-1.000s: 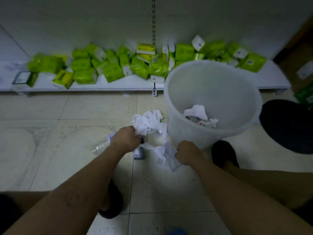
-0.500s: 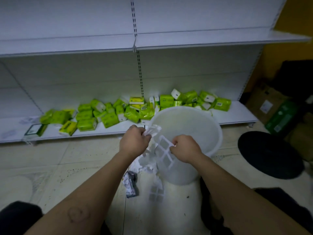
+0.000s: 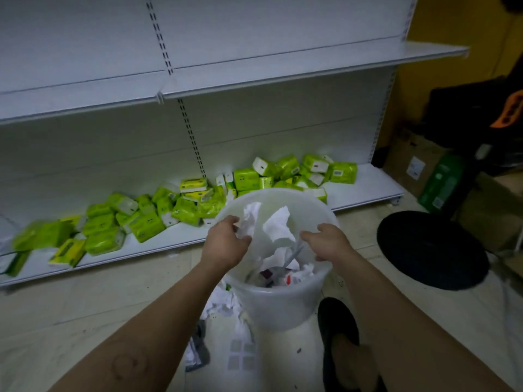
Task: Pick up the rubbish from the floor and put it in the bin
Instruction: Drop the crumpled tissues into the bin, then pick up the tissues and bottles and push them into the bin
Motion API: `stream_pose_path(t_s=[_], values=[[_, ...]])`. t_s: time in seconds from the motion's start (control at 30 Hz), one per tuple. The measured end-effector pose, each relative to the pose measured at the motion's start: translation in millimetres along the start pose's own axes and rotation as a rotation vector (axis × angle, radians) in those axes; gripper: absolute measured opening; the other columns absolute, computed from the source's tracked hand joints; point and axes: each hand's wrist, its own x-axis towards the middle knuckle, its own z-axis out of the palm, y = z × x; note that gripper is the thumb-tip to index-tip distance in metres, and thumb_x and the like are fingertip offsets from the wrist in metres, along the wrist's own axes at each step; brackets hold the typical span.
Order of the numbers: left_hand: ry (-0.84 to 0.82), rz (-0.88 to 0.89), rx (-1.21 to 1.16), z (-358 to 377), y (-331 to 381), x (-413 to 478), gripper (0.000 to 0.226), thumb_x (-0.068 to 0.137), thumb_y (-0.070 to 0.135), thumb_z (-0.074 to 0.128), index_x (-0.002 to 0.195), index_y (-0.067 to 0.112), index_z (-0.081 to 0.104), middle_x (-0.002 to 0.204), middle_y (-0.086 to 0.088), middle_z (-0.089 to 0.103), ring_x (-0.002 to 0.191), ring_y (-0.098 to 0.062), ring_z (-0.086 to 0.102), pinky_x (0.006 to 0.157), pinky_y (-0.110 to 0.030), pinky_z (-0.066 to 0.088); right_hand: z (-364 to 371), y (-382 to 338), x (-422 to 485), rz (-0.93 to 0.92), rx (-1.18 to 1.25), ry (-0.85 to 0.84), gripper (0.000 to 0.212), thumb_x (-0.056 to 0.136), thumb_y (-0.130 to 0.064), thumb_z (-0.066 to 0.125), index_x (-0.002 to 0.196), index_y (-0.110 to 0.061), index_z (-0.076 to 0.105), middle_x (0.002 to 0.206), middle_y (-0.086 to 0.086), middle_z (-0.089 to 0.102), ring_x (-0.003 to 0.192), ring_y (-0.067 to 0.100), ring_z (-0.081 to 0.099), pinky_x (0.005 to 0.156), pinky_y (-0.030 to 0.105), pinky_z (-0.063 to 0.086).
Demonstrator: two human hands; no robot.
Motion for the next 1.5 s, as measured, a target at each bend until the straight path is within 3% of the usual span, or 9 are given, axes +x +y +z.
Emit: stream_pose_path(t_s=[0.1,0.23,0.53,0.7,0.8,0.93,1.0,1.23,1.5], values=[[-0.144,0.009,0.052,23,2,7,0.092,0.074,0.037,0.078,0.148,0.013,0.029,0.148,-0.009,0.043,0.131,-0.027,0.047,0.107,-0.036,0.040,-4,1,7,-0.089,-0.201,-0.024,0.069,0.083,-0.040,0.062,0.139,-0.007,0.039,0.143,0.012,0.047,0.124,0.028,0.050,0.092,0.029,0.042],[-0.210,0.043,0.117,31,-13,-1,0.086,0.075,0.040,0.076,0.146,0.015,0.035,0.149,-0.008,0.043,0.133,-0.024,0.044,0.106,-0.032,0.037,4,-1,-2,-0.189,-0.241,-0.079,0.075,0.079,-0.040,0.067,0.143,-0.015,0.036,0.146,0.007,0.045,0.130,0.024,0.046,0.098,0.027,0.038],[-0.179,0.039,0.124,-6,-84,-60,0.061,0.080,0.039,0.070,0.134,0.019,0.051,0.140,-0.005,0.052,0.127,-0.023,0.050,0.103,-0.032,0.040,82,9,-75,-0.417,-0.331,-0.271,0.035,0.078,-0.026,0.069,0.112,-0.017,0.064,0.089,0.002,0.069,0.091,0.017,0.064,0.080,0.021,0.045],[-0.308,-0.085,0.110,-6,-144,-95,0.063,0.081,0.040,0.069,0.137,0.020,0.048,0.142,-0.004,0.051,0.125,-0.024,0.051,0.103,-0.035,0.042,129,52,-94,-0.465,-0.852,-0.522,0.054,0.084,-0.037,0.059,0.133,-0.022,0.044,0.132,0.005,0.053,0.115,0.023,0.053,0.094,0.034,0.044],[-0.385,-0.181,0.128,1,-177,-108,0.063,0.080,0.039,0.070,0.136,0.020,0.049,0.137,-0.005,0.055,0.117,-0.023,0.057,0.097,-0.032,0.045,145,74,-90,-0.369,-1.034,-0.627,0.066,0.086,-0.043,0.057,0.142,-0.022,0.031,0.145,0.006,0.037,0.129,0.027,0.042,0.104,0.038,0.038],[-0.475,-0.278,0.138,15,-220,-111,0.049,0.080,0.033,0.067,0.123,0.013,0.057,0.127,-0.011,0.060,0.112,-0.026,0.057,0.091,-0.031,0.047,165,101,-78,-0.148,-0.940,-0.696,0.072,0.088,-0.042,0.057,0.147,-0.016,0.026,0.156,0.008,0.025,0.140,0.026,0.030,0.111,0.036,0.031],[-0.507,-0.320,0.163,23,-237,-113,0.054,0.082,0.034,0.066,0.130,0.012,0.052,0.134,-0.013,0.055,0.120,-0.028,0.053,0.093,-0.031,0.043,176,117,-77,-0.078,-0.914,-0.739,0.072,0.089,-0.042,0.056,0.148,-0.016,0.024,0.157,0.008,0.021,0.140,0.026,0.030,0.111,0.035,0.033],[-0.591,-0.410,0.202,75,-302,-101,0.067,0.083,0.041,0.063,0.144,0.027,0.036,0.138,-0.014,0.047,0.122,-0.032,0.050,0.095,-0.035,0.043,248,163,-53,-0.048,-0.935,-0.810,0.060,0.088,-0.033,0.056,0.140,-0.012,0.037,0.144,0.014,0.041,0.126,0.031,0.047,0.099,0.035,0.044],[-0.542,-0.375,0.213,152,-352,-64,0.068,0.083,0.039,0.061,0.145,0.035,0.033,0.158,-0.021,0.014,0.143,-0.045,0.015,0.113,-0.051,0.029,320,217,-13,-0.001,-0.992,-0.768,0.063,0.085,-0.031,0.057,0.143,-0.030,0.031,0.149,0.012,0.027,0.133,0.034,0.034,0.105,0.042,0.036]])
